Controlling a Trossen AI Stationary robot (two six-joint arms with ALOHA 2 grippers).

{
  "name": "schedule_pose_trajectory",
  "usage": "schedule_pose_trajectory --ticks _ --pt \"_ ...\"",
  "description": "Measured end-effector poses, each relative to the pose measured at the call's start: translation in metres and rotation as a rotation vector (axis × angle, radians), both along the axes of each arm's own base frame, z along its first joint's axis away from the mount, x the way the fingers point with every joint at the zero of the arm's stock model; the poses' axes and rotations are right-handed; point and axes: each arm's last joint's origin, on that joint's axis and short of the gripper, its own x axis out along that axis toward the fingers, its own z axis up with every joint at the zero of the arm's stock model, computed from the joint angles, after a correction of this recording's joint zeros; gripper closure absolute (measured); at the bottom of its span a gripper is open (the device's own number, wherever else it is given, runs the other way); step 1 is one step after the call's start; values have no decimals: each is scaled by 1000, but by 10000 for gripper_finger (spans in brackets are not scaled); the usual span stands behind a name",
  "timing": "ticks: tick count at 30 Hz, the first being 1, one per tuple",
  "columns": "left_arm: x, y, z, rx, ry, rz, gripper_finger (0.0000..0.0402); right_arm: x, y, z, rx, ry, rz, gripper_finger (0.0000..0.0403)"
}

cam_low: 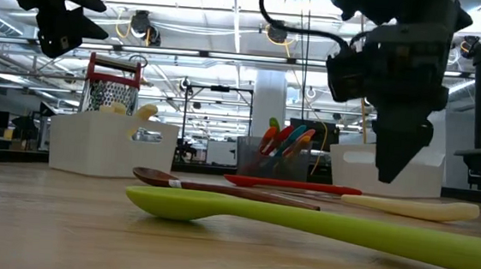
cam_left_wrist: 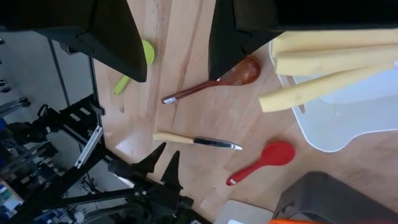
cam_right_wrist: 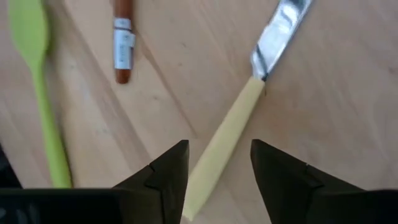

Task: Pick & Place Kitchen Items
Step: Put the yellow table knife into the left white bin

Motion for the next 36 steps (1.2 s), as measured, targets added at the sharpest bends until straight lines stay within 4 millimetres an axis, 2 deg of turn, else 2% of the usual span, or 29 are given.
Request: schedule_pose_trajectory --ticks 16,27,36 --pt "0 0 -1 9 11 -1 227 13 4 -38 25 98 -75 225" --pt "0 1 -1 40 6 18 227 2 -1 -67 -118 299 -167 247" --pt "0 2 -1 53 5 33 227 -8 -5 -73 -197 368 -202 290"
